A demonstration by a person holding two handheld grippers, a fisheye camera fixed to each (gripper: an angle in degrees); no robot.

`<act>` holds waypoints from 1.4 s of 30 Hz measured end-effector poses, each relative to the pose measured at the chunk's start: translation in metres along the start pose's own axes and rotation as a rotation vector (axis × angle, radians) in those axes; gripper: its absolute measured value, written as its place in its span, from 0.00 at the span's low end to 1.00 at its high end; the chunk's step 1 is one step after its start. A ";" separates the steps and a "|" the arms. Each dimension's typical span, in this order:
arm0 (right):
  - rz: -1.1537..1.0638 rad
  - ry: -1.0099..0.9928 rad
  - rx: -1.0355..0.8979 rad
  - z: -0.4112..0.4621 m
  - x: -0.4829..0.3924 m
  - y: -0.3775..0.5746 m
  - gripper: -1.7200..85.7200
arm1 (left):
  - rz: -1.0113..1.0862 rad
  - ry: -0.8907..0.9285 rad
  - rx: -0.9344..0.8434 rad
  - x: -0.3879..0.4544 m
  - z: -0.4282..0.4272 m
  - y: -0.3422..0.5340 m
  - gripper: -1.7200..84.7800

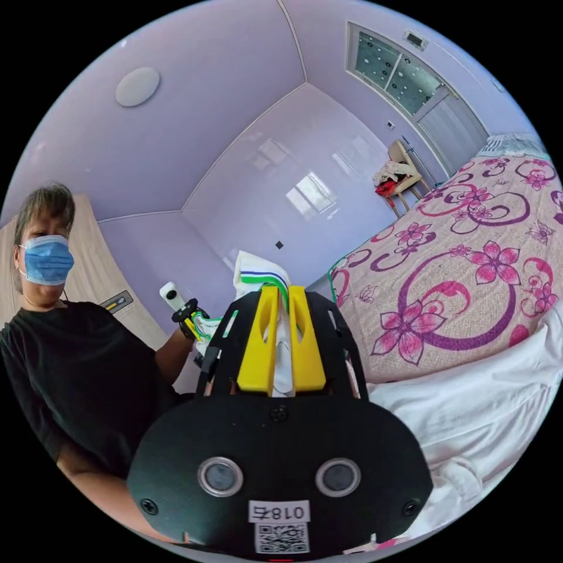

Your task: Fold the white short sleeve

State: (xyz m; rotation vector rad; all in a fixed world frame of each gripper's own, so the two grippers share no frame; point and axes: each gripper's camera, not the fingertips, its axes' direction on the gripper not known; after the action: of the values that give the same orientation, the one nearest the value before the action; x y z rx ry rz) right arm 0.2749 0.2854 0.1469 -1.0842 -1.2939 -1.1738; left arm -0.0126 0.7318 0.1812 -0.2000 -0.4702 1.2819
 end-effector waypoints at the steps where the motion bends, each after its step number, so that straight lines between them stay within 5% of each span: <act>1: -0.019 0.032 0.028 -0.010 -0.012 0.006 0.04 | 0.003 -0.016 0.031 -0.002 -0.011 -0.002 0.01; 8: -0.299 0.424 0.154 -0.082 -0.143 -0.021 0.04 | 0.234 -0.424 0.184 -0.041 -0.100 -0.129 0.02; 16: -0.796 0.980 0.311 -0.160 -0.411 -0.063 0.04 | 0.479 -0.781 0.510 0.009 -0.267 -0.302 0.02; 24: -0.914 1.261 0.286 -0.159 -0.535 -0.039 0.04 | 0.528 -0.833 0.586 0.076 -0.312 -0.354 0.02; 35: -0.743 1.293 0.053 -0.179 -0.487 -0.038 0.04 | 0.575 -0.628 0.359 0.022 -0.186 -0.462 0.02; 42: -0.408 1.290 -0.015 -0.224 -0.290 -0.128 0.05 | 0.417 -0.492 0.179 -0.148 -0.007 -0.641 0.04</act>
State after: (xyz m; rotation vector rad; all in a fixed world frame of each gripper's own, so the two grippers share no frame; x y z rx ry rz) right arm 0.1912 0.0535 -0.1529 0.0870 -0.4440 -1.7229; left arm 0.5192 0.4093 0.3974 0.1861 -0.7535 1.7831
